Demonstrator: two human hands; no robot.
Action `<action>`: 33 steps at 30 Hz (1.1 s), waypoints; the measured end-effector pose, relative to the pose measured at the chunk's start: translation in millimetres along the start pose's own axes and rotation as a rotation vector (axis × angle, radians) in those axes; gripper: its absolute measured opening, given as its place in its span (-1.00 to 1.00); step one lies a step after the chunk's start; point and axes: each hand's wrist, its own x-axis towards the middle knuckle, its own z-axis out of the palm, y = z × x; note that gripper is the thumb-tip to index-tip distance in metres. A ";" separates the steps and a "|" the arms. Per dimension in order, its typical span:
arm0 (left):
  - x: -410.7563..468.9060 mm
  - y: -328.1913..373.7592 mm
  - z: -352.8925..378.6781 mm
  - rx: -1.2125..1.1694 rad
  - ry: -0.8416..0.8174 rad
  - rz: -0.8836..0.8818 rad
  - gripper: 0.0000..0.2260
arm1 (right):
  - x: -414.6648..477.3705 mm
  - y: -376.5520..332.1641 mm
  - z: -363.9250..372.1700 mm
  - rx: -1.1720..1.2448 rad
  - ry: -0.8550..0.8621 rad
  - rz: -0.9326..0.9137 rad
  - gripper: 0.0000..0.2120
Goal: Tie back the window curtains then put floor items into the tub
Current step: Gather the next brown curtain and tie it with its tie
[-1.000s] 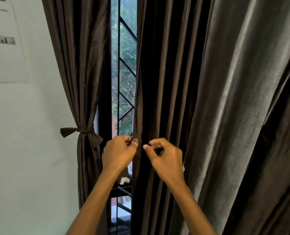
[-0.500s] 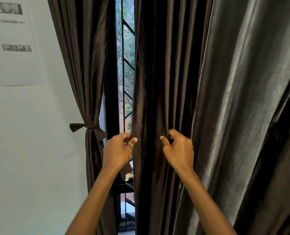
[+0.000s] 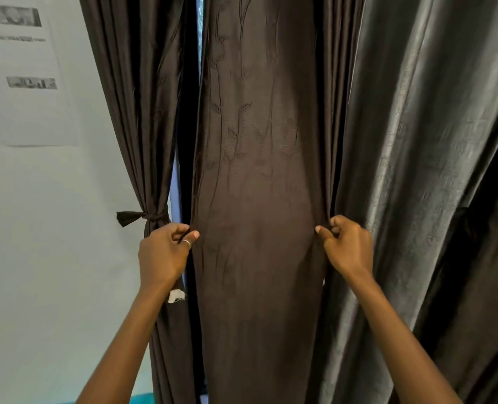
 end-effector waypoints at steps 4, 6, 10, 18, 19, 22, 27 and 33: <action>-2.9 -2.6 0.4 0.010 0.036 0.025 -0.79 | -7.3 -1.5 -0.5 0.021 0.019 -0.026 -0.57; -6.7 -2.6 0.2 0.003 0.051 0.029 -0.78 | -14.4 -2.9 -0.1 0.032 0.043 -0.035 -0.58; -19.6 5.2 1.7 -0.026 0.059 0.030 -0.78 | -36.4 -12.8 5.2 -0.016 0.111 -0.113 -0.88; -57.4 42.2 30.3 -0.169 -0.098 0.075 -0.80 | -92.9 -70.2 31.0 -0.014 0.066 -0.343 -0.89; -59.1 47.6 33.0 -0.174 -0.126 0.092 -0.80 | -93.4 -74.0 33.9 -0.010 0.050 -0.351 -0.90; -60.4 55.0 37.1 -0.220 -0.189 0.132 -0.78 | -92.8 -78.3 39.8 -0.046 0.008 -0.361 -0.89; -59.0 53.5 34.5 -0.263 -0.215 0.136 -0.79 | -91.1 -76.5 43.1 -0.008 -0.126 -0.404 -0.67; -57.0 50.6 36.2 -0.244 -0.231 0.145 -0.80 | -98.3 -72.0 59.6 0.019 -0.135 -0.355 -0.56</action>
